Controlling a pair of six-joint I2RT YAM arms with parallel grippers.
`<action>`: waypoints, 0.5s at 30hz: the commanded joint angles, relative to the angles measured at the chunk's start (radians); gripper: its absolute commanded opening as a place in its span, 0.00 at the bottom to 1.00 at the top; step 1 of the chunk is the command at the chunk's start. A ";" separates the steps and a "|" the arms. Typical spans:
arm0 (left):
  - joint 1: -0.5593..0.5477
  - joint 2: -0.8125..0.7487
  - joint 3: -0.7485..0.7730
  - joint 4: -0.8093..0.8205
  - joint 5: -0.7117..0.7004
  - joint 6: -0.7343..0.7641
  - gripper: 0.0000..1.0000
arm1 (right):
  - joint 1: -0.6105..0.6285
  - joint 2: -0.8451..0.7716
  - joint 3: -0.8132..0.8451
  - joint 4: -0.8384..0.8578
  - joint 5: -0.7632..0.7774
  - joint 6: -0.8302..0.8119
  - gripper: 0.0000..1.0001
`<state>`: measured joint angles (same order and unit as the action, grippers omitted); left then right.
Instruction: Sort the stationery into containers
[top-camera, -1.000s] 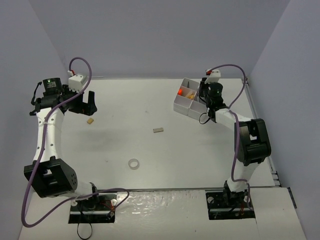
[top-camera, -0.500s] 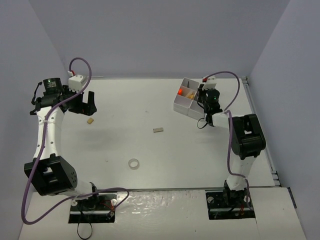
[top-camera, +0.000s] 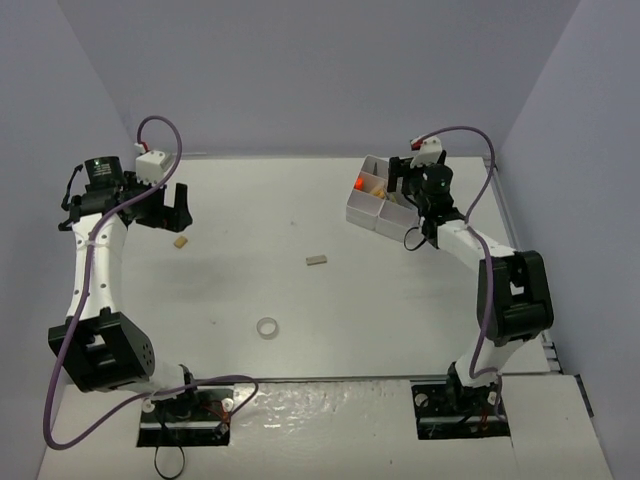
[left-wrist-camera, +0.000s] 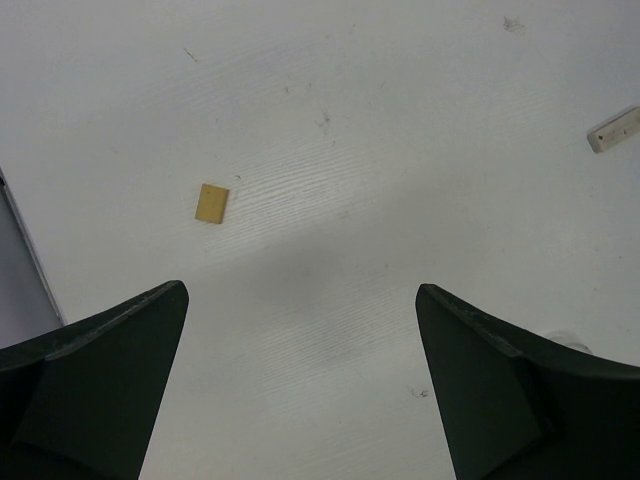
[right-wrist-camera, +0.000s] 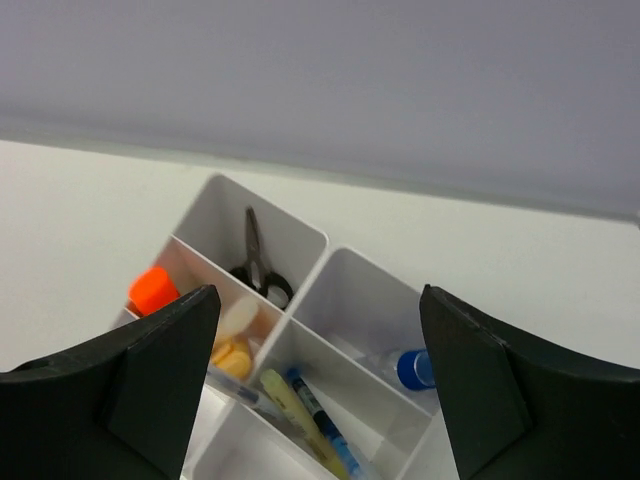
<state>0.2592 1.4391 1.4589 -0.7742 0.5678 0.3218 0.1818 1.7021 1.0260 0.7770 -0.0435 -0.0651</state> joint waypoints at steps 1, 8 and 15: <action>0.012 -0.025 0.017 0.021 0.011 0.002 0.97 | 0.044 -0.105 0.171 -0.177 -0.164 -0.050 0.82; 0.019 -0.043 -0.010 0.020 0.019 0.011 0.97 | 0.293 0.157 0.511 -0.902 -0.355 -0.429 0.83; 0.044 -0.050 -0.020 -0.007 0.014 0.049 0.97 | 0.405 0.420 0.761 -1.205 -0.314 -0.513 0.91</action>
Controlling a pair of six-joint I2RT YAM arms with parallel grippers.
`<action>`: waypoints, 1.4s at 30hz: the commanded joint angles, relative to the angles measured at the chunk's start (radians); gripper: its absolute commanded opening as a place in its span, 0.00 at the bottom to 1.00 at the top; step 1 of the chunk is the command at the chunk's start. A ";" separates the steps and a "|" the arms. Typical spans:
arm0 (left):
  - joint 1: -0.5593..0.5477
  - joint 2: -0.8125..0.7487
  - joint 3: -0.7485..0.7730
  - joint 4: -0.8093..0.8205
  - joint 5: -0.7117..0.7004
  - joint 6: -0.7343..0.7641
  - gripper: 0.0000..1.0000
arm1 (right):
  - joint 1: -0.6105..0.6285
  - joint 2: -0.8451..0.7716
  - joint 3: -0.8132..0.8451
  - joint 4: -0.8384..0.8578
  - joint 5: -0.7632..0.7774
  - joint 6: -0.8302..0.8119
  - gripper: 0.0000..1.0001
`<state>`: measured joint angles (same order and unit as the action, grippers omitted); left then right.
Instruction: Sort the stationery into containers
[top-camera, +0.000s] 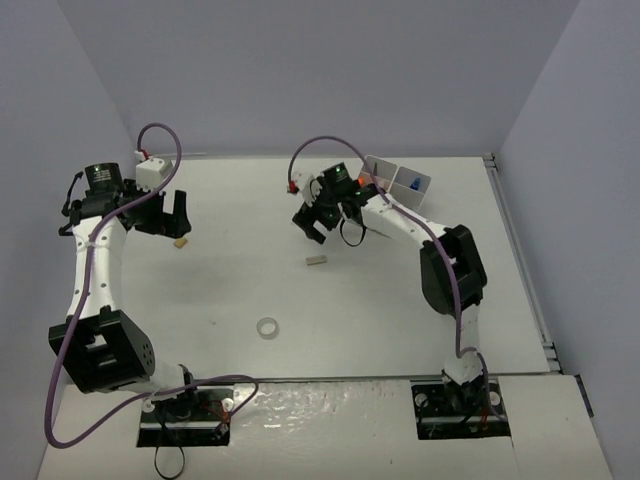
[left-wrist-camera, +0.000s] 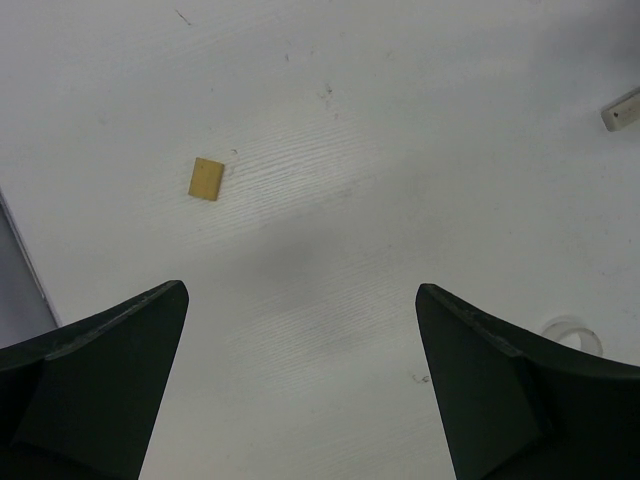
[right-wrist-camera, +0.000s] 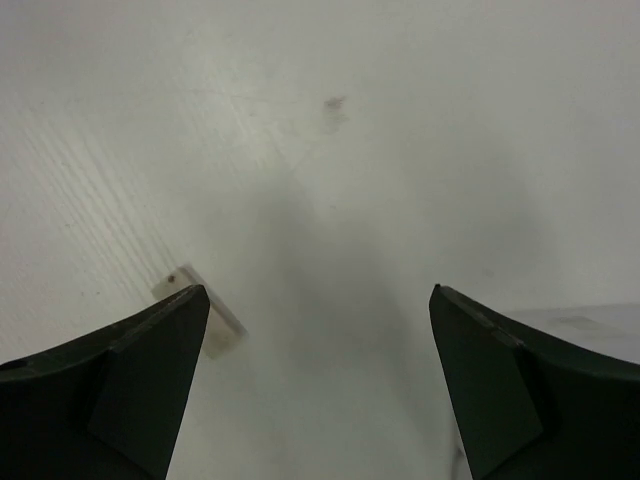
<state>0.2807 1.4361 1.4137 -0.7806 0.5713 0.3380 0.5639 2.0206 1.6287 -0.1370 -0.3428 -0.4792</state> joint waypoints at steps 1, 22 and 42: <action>0.025 -0.044 0.025 -0.002 0.012 0.033 0.97 | 0.031 0.118 0.170 -0.308 -0.024 -0.108 0.91; 0.049 0.000 0.019 0.002 0.040 0.006 0.97 | 0.098 0.199 0.114 -0.415 0.019 -0.141 0.65; 0.123 0.120 0.128 -0.116 -0.060 0.041 0.97 | -0.048 -0.357 -0.239 0.190 0.338 0.284 0.00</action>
<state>0.4034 1.5038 1.4515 -0.8702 0.5494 0.3822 0.6192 1.9041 1.4086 -0.2031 -0.2220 -0.3645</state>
